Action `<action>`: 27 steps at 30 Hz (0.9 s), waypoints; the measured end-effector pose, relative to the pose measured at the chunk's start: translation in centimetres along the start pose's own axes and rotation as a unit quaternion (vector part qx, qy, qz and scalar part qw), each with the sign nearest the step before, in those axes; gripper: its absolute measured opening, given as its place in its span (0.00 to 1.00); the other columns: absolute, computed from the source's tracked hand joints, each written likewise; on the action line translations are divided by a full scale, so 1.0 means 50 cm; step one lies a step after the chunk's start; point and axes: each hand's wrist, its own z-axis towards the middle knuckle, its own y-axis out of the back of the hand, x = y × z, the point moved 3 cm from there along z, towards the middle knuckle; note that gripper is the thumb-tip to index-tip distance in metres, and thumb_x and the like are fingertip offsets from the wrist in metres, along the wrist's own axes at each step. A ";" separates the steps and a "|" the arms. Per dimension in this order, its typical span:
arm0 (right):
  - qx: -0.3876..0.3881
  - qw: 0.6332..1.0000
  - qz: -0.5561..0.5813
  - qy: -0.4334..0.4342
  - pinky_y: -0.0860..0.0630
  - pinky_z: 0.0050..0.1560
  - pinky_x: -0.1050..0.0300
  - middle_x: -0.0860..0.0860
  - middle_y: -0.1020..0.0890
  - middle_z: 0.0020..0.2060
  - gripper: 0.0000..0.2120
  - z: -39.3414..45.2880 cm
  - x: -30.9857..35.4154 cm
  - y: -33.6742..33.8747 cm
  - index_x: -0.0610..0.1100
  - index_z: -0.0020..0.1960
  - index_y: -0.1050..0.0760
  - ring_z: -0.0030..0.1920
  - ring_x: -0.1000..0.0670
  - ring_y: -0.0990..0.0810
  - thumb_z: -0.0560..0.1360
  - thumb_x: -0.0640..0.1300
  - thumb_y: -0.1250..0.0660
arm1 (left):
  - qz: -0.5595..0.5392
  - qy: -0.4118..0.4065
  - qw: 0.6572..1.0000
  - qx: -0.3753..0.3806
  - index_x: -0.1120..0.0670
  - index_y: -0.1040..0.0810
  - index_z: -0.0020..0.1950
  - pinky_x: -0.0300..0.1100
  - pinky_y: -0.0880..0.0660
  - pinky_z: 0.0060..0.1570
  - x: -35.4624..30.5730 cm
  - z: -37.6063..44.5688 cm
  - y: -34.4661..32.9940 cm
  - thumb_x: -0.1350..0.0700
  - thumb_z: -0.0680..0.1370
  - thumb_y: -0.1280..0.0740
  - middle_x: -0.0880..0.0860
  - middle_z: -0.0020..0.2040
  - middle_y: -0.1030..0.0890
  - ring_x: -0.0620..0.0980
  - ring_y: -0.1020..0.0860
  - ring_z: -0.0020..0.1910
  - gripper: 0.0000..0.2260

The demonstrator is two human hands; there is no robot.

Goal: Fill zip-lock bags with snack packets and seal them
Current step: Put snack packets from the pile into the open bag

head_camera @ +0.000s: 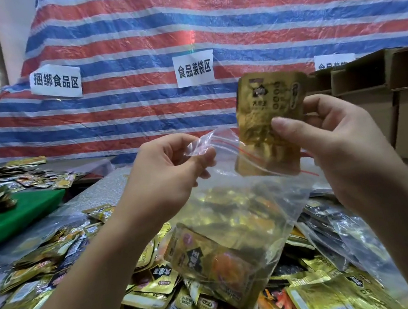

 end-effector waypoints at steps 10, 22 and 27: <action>0.075 0.979 -0.189 -0.015 0.17 0.48 0.44 0.54 0.13 0.46 0.12 -0.012 -0.010 -0.008 0.55 0.48 0.19 0.46 0.52 0.14 0.67 0.50 0.23 | -0.036 0.002 0.999 -0.015 0.55 0.17 0.42 0.34 0.26 0.31 -0.001 0.001 0.000 0.51 0.78 0.34 0.50 0.36 0.15 0.44 0.19 0.32 0.11; 0.177 0.966 -0.189 -0.027 0.18 0.52 0.46 0.52 0.12 0.42 0.10 -0.014 0.000 -0.007 0.55 0.50 0.19 0.43 0.50 0.13 0.69 0.47 0.25 | -0.059 -0.006 0.998 -0.007 0.56 0.18 0.40 0.37 0.23 0.31 -0.004 0.000 -0.004 0.46 0.79 0.39 0.52 0.38 0.15 0.50 0.16 0.36 0.18; 0.175 0.974 -0.141 -0.038 0.16 0.45 0.52 0.48 0.12 0.43 0.12 -0.011 0.000 -0.002 0.51 0.49 0.18 0.43 0.46 0.13 0.65 0.47 0.26 | -0.065 0.022 0.997 -0.030 0.54 0.19 0.38 0.38 0.22 0.30 0.000 0.001 -0.003 0.48 0.82 0.40 0.52 0.37 0.15 0.51 0.16 0.35 0.18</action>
